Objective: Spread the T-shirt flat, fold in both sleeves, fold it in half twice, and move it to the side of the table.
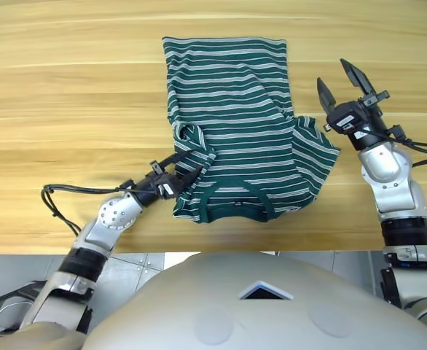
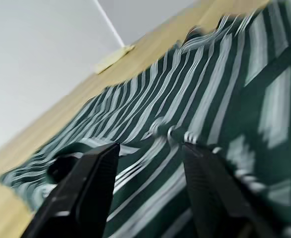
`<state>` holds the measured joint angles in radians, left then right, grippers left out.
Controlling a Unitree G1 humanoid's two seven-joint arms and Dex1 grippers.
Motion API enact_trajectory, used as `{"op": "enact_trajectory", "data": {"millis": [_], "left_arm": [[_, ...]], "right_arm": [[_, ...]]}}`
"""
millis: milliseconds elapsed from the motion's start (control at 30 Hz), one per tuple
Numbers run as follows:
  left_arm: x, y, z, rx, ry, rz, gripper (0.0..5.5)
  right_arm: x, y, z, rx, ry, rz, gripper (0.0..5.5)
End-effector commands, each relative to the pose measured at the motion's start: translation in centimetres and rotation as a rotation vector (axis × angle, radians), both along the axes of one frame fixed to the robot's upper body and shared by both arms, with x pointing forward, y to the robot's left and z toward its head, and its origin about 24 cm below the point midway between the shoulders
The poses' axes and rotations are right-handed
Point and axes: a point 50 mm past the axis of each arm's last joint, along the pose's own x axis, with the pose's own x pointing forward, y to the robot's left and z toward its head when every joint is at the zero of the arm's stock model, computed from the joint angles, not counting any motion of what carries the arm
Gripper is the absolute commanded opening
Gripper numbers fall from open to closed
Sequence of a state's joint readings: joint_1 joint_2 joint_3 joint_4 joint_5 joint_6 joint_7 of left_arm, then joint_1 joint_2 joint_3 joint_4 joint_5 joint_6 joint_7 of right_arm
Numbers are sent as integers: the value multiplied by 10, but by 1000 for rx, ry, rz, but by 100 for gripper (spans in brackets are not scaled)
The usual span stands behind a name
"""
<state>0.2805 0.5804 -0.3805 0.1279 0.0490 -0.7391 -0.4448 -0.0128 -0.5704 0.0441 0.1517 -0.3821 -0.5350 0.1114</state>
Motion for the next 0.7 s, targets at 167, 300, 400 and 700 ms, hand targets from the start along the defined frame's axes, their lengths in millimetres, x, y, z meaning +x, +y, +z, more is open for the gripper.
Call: {"op": "enact_trajectory", "data": {"millis": [167,300,400,700], "left_arm": [[-7,3,-5,-64,145,-47,227],[-7,1,-17,-32,206,-86,227],[16,16,-7,-15,93,29,227],[71,45,52,-175,-211,317,227]], "right_arm": [[2,1,3,-24,-2,10,230],[5,4,4,-31,-8,16,230],[5,4,6,-24,-20,14,230],[4,6,-1,-12,-13,2,230]]}}
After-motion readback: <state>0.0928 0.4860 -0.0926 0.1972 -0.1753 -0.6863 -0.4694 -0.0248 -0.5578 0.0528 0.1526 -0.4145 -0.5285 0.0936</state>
